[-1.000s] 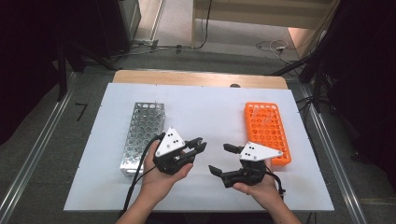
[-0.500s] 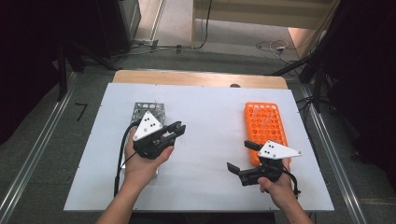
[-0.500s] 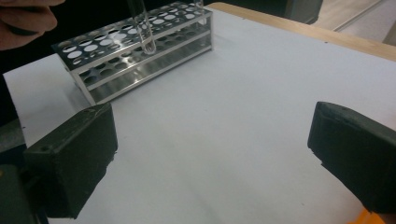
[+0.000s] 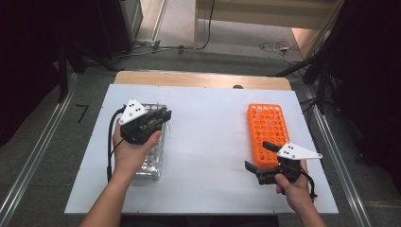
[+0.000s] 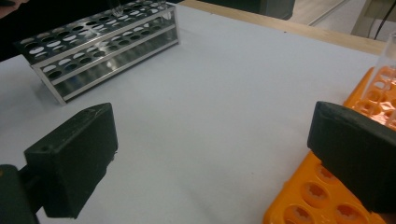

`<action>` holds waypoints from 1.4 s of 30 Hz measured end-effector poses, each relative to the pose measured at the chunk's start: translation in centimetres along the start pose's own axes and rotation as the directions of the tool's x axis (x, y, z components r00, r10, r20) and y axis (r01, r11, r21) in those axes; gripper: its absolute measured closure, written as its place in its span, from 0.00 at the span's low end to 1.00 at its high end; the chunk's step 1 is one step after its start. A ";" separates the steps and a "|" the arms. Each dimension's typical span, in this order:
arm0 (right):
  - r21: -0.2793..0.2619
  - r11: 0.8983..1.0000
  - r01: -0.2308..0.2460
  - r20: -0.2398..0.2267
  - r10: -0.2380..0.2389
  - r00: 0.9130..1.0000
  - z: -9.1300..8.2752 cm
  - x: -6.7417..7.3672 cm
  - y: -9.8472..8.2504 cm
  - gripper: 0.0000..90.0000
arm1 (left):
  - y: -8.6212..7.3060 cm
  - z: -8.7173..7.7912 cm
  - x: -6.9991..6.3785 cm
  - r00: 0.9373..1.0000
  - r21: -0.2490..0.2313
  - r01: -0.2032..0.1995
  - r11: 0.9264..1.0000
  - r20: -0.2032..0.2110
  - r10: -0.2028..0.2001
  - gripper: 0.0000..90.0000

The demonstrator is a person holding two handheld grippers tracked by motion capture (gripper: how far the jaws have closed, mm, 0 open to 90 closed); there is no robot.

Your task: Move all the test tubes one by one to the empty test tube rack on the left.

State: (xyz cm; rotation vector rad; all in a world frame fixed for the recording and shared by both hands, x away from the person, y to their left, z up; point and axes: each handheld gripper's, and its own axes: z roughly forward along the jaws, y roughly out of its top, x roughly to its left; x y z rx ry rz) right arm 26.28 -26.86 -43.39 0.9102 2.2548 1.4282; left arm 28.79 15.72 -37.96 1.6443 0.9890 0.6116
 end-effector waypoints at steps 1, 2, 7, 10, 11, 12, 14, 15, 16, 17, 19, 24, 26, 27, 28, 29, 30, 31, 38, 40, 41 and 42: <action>0.000 1.000 -0.004 0.005 0.004 1.000 -0.1 -0.2 0.0 0.00 | 0.1 0.0 0.3 1.000 -0.001 0.003 1.000 -0.004 -0.003 0.83; -0.001 1.000 -0.005 0.006 0.005 1.000 -0.1 -0.3 -0.1 0.00 | 0.2 0.1 0.6 1.000 -0.001 0.012 1.000 -0.006 -0.012 0.83; -0.001 1.000 -0.013 0.019 0.013 1.000 -0.3 -0.8 -0.2 0.00 | 0.4 0.6 2.2 0.998 -0.012 0.050 0.999 -0.028 -0.050 0.83; -0.004 1.000 -0.017 0.021 0.017 1.000 -0.3 -0.9 -0.3 0.00 | 0.4 1.2 2.9 0.997 -0.009 0.052 0.999 -0.049 -0.053 0.83; -0.005 1.000 -0.017 0.023 0.017 1.000 -0.3 -1.0 -0.3 0.00 | 0.3 1.4 3.0 0.997 -0.007 0.050 0.999 -0.055 -0.050 0.83; -0.005 1.000 -0.017 0.023 0.018 1.000 -0.3 -1.0 -0.3 0.01 | 0.3 1.6 3.2 0.997 -0.009 0.046 0.999 -0.069 -0.046 0.83; -0.005 1.000 -0.017 0.023 0.018 1.000 -0.3 -1.0 -0.3 0.01 | 0.2 2.1 3.6 0.996 -0.007 0.045 0.999 -0.076 -0.045 0.83; -0.003 1.000 -0.016 0.022 0.016 1.000 -0.2 -1.0 -0.3 0.01 | 0.2 2.3 3.8 0.996 -0.005 0.044 0.999 -0.083 -0.045 0.83; -0.001 1.000 -0.017 0.023 0.017 1.000 -0.2 -1.0 -0.3 0.01 | 0.1 2.5 4.0 0.995 -0.008 0.044 0.999 -0.091 -0.045 0.83; 0.000 1.000 -0.018 0.022 0.018 1.000 -0.2 -0.9 -0.3 0.01 | 0.1 2.7 4.2 0.994 -0.006 0.044 0.999 -0.097 -0.044 0.83; 0.002 1.000 -0.017 0.023 0.017 1.000 -0.1 -1.0 -0.4 0.01 | 0.1 3.0 4.6 0.993 -0.006 0.044 0.999 -0.112 -0.044 0.83; 0.001 1.000 -0.021 0.021 0.021 1.000 -0.1 -1.0 -0.4 0.01 | -0.1 3.7 5.1 0.989 0.013 0.026 1.000 -0.144 -0.024 0.83; 0.001 1.000 -0.024 0.023 0.024 0.999 -0.1 -1.1 -0.4 0.01 | -0.2 3.9 5.3 0.988 0.013 0.029 0.999 -0.153 -0.027 0.83; 0.002 1.000 -0.026 0.021 0.026 0.999 -0.1 -1.1 -0.4 0.01 | -0.3 4.0 5.5 0.987 0.014 0.029 0.999 -0.158 -0.027 0.83; 0.002 1.000 -0.027 0.021 0.027 0.999 -0.1 -1.1 -0.4 0.01 | -0.3 4.1 5.5 0.987 0.014 0.029 0.999 -0.161 -0.026 0.83; 0.003 1.000 -0.026 0.021 0.026 0.999 -0.1 -1.0 -0.4 0.01 | -0.4 4.2 5.6 0.987 0.019 0.029 0.999 -0.161 -0.025 0.83; 0.003 1.000 -0.026 0.021 0.026 0.999 -0.1 -1.0 -0.4 0.01 | -0.4 4.3 5.7 0.986 0.022 0.028 0.999 -0.163 -0.024 0.83; 0.003 1.000 -0.026 0.020 0.026 0.999 -0.1 -1.0 -0.4 0.01 | -0.5 4.4 5.7 0.986 0.026 0.027 0.999 -0.163 -0.022 0.83; -0.003 1.000 -0.026 0.020 0.026 0.999 -0.2 -1.1 -0.4 0.01 | -0.9 5.3 5.7 0.985 0.057 0.029 0.998 -0.170 -0.019 0.83; -0.003 1.000 -0.026 0.021 0.027 0.999 -0.2 -1.1 -0.4 0.01 | -0.9 5.5 5.7 0.985 0.068 0.028 0.997 -0.170 -0.016 0.83; -0.004 1.000 -0.026 0.020 0.026 0.999 -0.2 -1.1 -0.4 0.01 | -1.0 5.6 5.7 0.985 0.073 0.030 0.997 -0.171 -0.017 0.83; -0.003 1.000 -0.027 0.021 0.027 0.999 -0.2 -1.1 -0.4 0.01 | -1.1 5.6 5.7 0.985 0.080 0.027 0.996 -0.172 -0.013 0.83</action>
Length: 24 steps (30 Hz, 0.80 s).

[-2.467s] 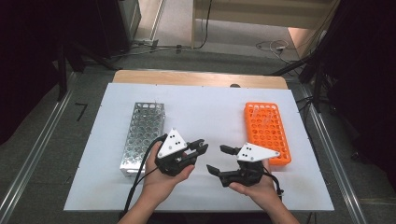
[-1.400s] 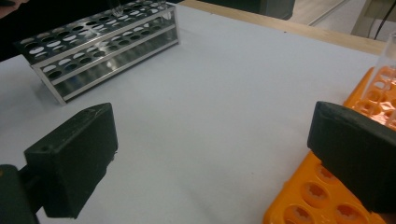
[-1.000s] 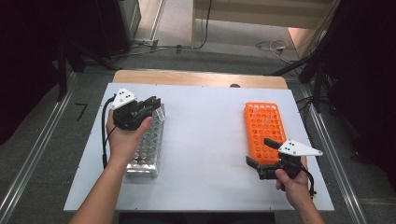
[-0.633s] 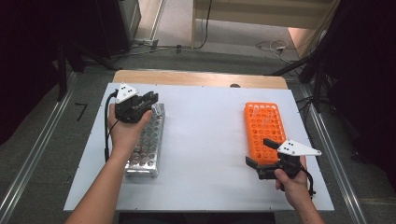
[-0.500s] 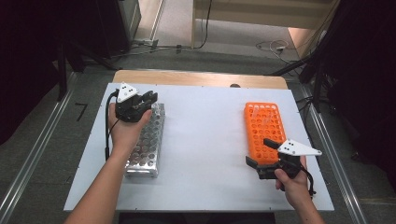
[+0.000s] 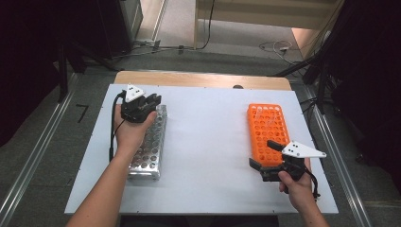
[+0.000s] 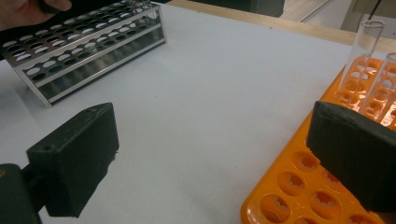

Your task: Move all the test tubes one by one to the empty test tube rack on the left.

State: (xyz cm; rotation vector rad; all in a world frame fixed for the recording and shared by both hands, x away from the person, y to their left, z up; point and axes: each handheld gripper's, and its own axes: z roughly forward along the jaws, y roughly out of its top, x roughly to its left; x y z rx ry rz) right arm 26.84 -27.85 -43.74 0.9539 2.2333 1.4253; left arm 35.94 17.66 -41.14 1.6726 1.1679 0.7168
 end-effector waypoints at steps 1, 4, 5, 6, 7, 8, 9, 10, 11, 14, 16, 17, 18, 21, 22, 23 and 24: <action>0.000 1.000 0.003 0.001 -0.003 1.000 0.0 0.0 0.0 0.01 | -0.1 0.1 0.0 1.000 0.007 -0.002 1.000 0.000 0.002 0.83; 0.001 1.000 0.001 0.000 -0.001 1.000 0.0 0.0 0.0 0.01 | -0.2 0.3 -0.1 1.000 0.031 0.001 1.000 0.002 -0.001 0.83; 0.000 1.000 0.002 0.001 -0.002 1.000 0.0 0.0 0.0 0.01 | -0.3 0.4 -0.1 1.000 0.038 0.001 0.999 0.000 -0.001 0.83; 0.000 1.000 0.001 0.000 -0.001 1.000 0.0 0.0 0.0 0.01 | -0.4 0.5 -0.1 1.000 0.043 0.002 0.999 -0.001 -0.002 0.83; 0.000 1.000 0.001 0.001 -0.001 1.000 0.0 0.0 0.0 0.01 | -0.4 0.5 -0.1 1.000 0.048 0.007 0.999 0.000 -0.007 0.83; -0.001 1.000 0.000 0.001 0.000 1.000 0.0 0.0 0.0 0.01 | -0.5 0.5 -0.1 1.000 0.055 0.009 0.998 -0.002 -0.009 0.83; -0.001 1.000 -0.001 0.002 0.001 1.000 0.0 0.0 0.0 0.01 | -0.5 0.6 -0.1 1.000 0.065 0.013 0.998 -0.001 -0.012 0.83; -0.001 1.000 -0.001 0.001 0.001 1.000 0.0 0.0 0.0 0.01 | -0.6 0.6 -0.1 1.000 0.069 0.015 0.998 -0.002 -0.015 0.83; 0.000 1.000 -0.001 0.002 0.001 1.000 0.0 0.0 0.0 0.01 | -0.7 0.6 -0.1 1.000 0.074 0.016 0.997 -0.003 -0.015 0.83; -0.001 1.000 0.000 0.001 0.000 1.000 0.0 0.0 0.0 0.01 | -0.9 0.7 0.0 1.000 0.094 0.017 0.995 -0.005 -0.017 0.83; -0.001 1.000 0.000 0.000 0.000 1.000 0.0 0.0 0.0 0.01 | -1.0 0.7 0.1 1.000 0.102 0.019 0.995 0.001 -0.019 0.83; -0.001 1.000 0.001 0.000 -0.001 1.000 0.0 0.0 0.0 0.01 | -1.0 0.8 0.1 1.000 0.108 0.017 0.994 0.002 -0.017 0.83; -0.001 1.000 0.000 0.000 0.000 1.000 0.0 0.0 0.0 0.01 | -1.0 0.8 0.1 1.000 0.115 0.021 0.993 0.008 -0.022 0.83; 0.000 1.000 0.002 0.000 -0.002 1.000 0.0 0.0 0.0 0.02 | -1.3 1.1 0.3 1.000 0.149 0.024 0.988 0.016 -0.027 0.83; 0.000 1.000 0.002 0.000 -0.002 1.000 0.0 0.0 0.0 0.02 | -1.3 1.2 0.3 0.999 0.157 0.026 0.987 0.019 -0.029 0.83; 0.001 1.000 0.001 0.002 -0.001 1.000 0.1 0.1 0.0 0.02 | -1.4 1.2 0.3 0.999 0.163 0.025 0.986 0.020 -0.028 0.83; 0.002 1.000 0.001 0.002 -0.001 1.000 0.1 0.1 0.0 0.02 | -1.4 1.2 0.3 0.999 0.164 0.025 0.986 0.023 -0.029 0.82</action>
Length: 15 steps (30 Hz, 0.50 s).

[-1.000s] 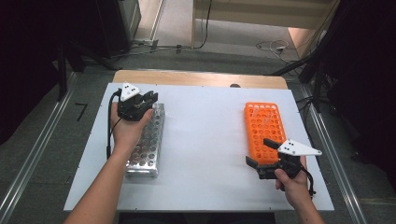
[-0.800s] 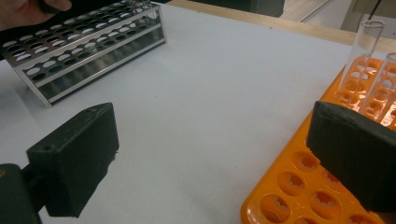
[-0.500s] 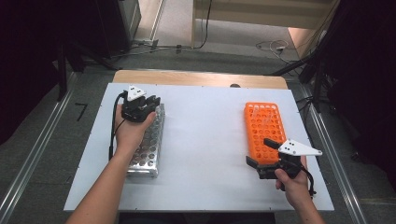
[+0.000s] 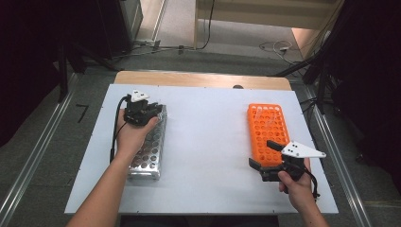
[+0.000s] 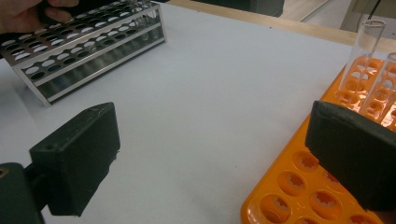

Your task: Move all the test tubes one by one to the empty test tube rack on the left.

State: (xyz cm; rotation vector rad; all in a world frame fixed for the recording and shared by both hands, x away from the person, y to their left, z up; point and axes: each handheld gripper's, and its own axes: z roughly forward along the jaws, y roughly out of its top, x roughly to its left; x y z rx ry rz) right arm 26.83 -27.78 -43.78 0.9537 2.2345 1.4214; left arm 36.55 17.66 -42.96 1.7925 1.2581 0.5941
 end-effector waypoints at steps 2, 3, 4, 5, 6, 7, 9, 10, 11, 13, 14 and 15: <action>0.001 1.000 -0.001 0.000 0.001 1.000 0.0 0.0 0.0 0.02 | 0.0 0.0 0.0 1.000 -0.001 0.000 1.000 0.005 0.000 0.81; 0.003 1.000 -0.003 0.001 0.003 1.000 0.0 0.0 0.0 0.02 | 0.0 -0.1 0.0 1.000 -0.002 0.002 1.000 0.009 -0.002 0.81; 0.001 1.000 -0.001 0.001 0.001 1.000 0.0 0.0 0.0 0.02 | 0.0 -0.1 0.0 1.000 -0.006 0.009 1.000 0.015 -0.009 0.80; 0.001 1.000 -0.002 0.000 0.002 1.000 0.0 -0.1 0.0 0.02 | 0.1 -0.2 0.0 1.000 -0.010 0.013 1.000 0.018 -0.013 0.79; 0.002 1.000 -0.003 0.001 0.003 1.000 0.0 -0.1 0.0 0.02 | 0.1 -0.3 0.1 1.000 -0.010 0.013 1.000 0.018 -0.013 0.77; 0.003 1.000 -0.003 0.001 0.003 1.000 0.0 -0.1 -0.1 0.02 | 0.1 -0.4 0.1 1.000 -0.012 0.018 1.000 0.023 -0.018 0.75; 0.002 1.000 -0.006 0.000 0.006 1.000 0.0 -0.1 0.0 0.02 | 0.1 -0.7 0.0 0.999 -0.020 0.023 1.000 0.025 -0.023 0.69; 0.000 1.000 -0.004 0.002 0.004 1.000 0.0 -0.1 0.0 0.02 | 0.1 -0.8 -0.1 0.999 -0.024 0.024 0.999 0.028 -0.023 0.65; -0.001 1.000 -0.006 0.002 0.006 1.000 -0.1 -0.2 0.0 0.02 | 0.1 -1.0 -0.2 1.000 -0.027 0.021 0.999 0.023 -0.021 0.60; -0.006 1.000 -0.010 0.001 0.010 1.000 -0.1 -0.3 0.0 0.02 | 0.0 -1.4 -0.5 0.999 -0.039 0.026 0.999 0.035 -0.024 0.49; -0.007 1.000 -0.009 0.003 0.009 1.000 -0.2 -0.4 0.0 0.02 | 0.0 -1.6 -0.7 0.999 -0.047 0.029 0.999 0.043 -0.027 0.46; -0.006 1.000 -0.010 0.005 0.010 1.000 -0.2 -0.5 0.0 0.02 | 0.0 -1.9 -0.9 0.999 -0.051 0.030 0.998 0.046 -0.027 0.43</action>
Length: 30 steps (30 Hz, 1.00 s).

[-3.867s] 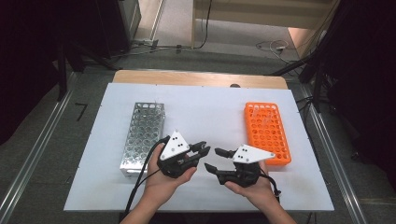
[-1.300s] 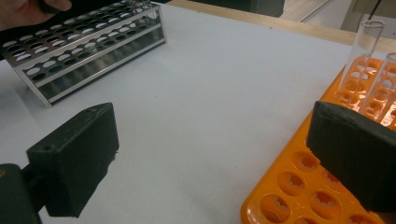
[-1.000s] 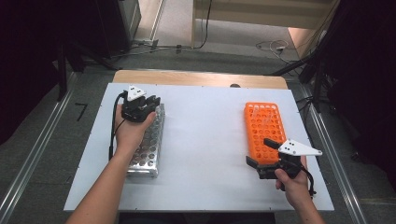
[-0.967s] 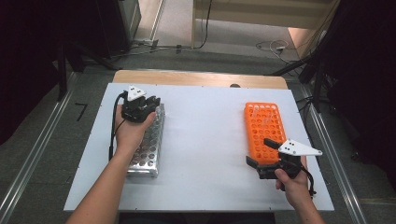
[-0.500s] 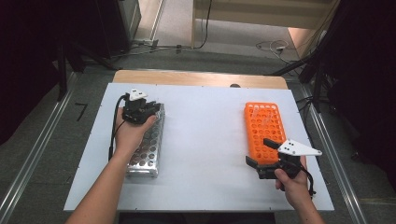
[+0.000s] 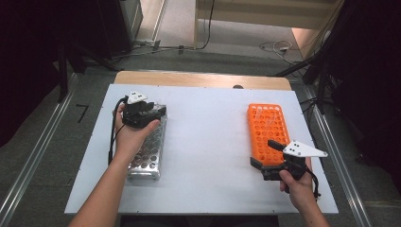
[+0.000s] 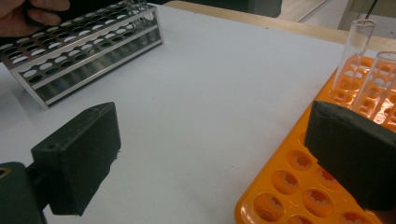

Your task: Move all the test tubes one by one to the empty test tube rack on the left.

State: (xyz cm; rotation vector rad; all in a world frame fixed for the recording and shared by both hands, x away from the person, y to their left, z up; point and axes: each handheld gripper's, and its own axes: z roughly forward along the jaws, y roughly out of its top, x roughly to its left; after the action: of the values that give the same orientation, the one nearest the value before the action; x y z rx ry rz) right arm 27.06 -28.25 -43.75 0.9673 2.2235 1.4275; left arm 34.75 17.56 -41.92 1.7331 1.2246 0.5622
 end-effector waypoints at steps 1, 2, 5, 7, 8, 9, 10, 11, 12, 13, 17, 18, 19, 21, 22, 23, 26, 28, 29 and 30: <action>-0.001 1.000 -0.004 0.001 0.004 1.000 0.0 -0.1 0.0 0.02 | 0.0 -0.3 -0.2 1.000 -0.005 -0.003 1.000 0.005 0.003 0.38; -0.001 1.000 -0.004 0.002 0.004 1.000 -0.1 -0.1 0.0 0.02 | -0.1 -0.5 -0.4 1.000 -0.014 -0.006 1.000 0.010 0.006 0.35; -0.006 1.000 -0.007 0.011 0.007 1.000 -0.2 -0.4 0.1 0.03 | -0.3 -1.5 -1.1 1.000 -0.038 -0.015 0.999 0.025 0.016 0.30; -0.008 1.000 -0.014 0.019 0.014 1.000 -0.3 -0.6 0.1 0.03 | -0.4 -2.1 -1.5 0.999 -0.054 -0.020 0.998 0.035 0.022 0.27; -0.008 1.000 -0.015 0.023 0.015 1.000 -0.3 -0.7 0.1 0.03 | -0.5 -2.5 -1.7 0.999 -0.060 -0.018 0.998 0.047 0.020 0.26; -0.006 1.000 -0.016 0.028 0.016 0.999 -0.2 -0.8 0.1 0.03 | -0.5 -2.8 -1.9 0.998 -0.064 -0.017 0.998 0.058 0.020 0.25; -0.005 1.000 -0.019 0.035 0.019 0.999 -0.2 -1.0 0.2 0.03 | -0.7 -3.1 -2.2 0.998 -0.068 -0.015 0.998 0.065 0.019 0.23; -0.005 1.000 -0.024 0.039 0.024 0.999 -0.1 -1.2 0.2 0.03 | -0.8 -3.4 -2.4 0.997 -0.070 -0.015 0.997 0.069 0.020 0.21; -0.004 1.000 -0.027 0.042 0.027 0.999 -0.1 -1.3 0.2 0.03 | -1.0 -3.7 -2.7 0.997 -0.074 -0.015 0.997 0.080 0.021 0.20; -0.004 1.000 -0.027 0.047 0.027 0.999 0.0 -1.5 0.2 0.03 | -1.2 -3.9 -3.0 0.996 -0.074 -0.018 0.997 0.088 0.024 0.18; 0.004 0.999 -0.037 0.064 0.037 0.997 0.5 -2.1 0.3 0.05 | -2.0 -4.7 -4.1 0.992 -0.079 -0.023 0.997 0.126 0.033 0.13; 0.009 0.999 -0.045 0.071 0.044 0.996 0.7 -2.3 0.3 0.05 | -2.2 -4.9 -4.4 0.991 -0.084 -0.017 0.996 0.133 0.028 0.12; 0.010 0.999 -0.052 0.078 0.051 0.996 0.9 -2.5 0.3 0.06 | -2.3 -5.1 -4.6 0.989 -0.088 -0.012 0.996 0.144 0.025 0.11; 0.020 0.998 -0.064 0.103 0.062 0.993 1.3 -2.9 0.4 0.09 | -2.5 -5.5 -5.1 0.987 -0.097 -0.012 0.995 0.159 0.027 0.09; 0.026 0.997 -0.075 0.123 0.072 0.990 1.5 -3.0 0.5 0.12 | -2.6 -5.7 -5.4 0.986 -0.100 -0.015 0.995 0.165 0.031 0.08; 0.026 0.996 -0.085 0.137 0.080 0.987 1.7 -3.2 0.5 0.15 | -2.7 -5.9 -5.6 0.985 -0.100 -0.016 0.995 0.167 0.033 0.06; 0.033 0.994 -0.105 0.161 0.098 0.982 2.1 -3.7 0.5 0.21 | -3.0 -6.2 -6.2 0.983 -0.100 -0.020 0.995 0.182 0.038 0.03; 0.046 0.993 -0.111 0.182 0.100 0.978 2.5 -4.0 0.6 0.24 | -3.2 -6.4 -6.5 0.979 -0.105 -0.015 0.994 0.202 0.036 0.01; 0.056 0.991 -0.121 0.199 0.108 0.974 2.7 -4.1 0.7 0.26 | -3.3 -6.5 -6.8 0.977 -0.104 -0.016 0.994 0.210 0.038 0.01; 0.063 0.989 -0.131 0.200 0.116 0.973 2.9 -4.3 0.8 0.29 | -3.5 -6.5 -7.0 0.977 -0.102 -0.025 0.994 0.210 0.046 0.00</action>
State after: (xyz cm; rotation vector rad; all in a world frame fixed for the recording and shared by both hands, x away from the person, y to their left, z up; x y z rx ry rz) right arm 32.17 -29.11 -44.73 1.2359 2.1184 1.2444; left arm 25.22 14.26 -40.86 1.6866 1.0009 0.4383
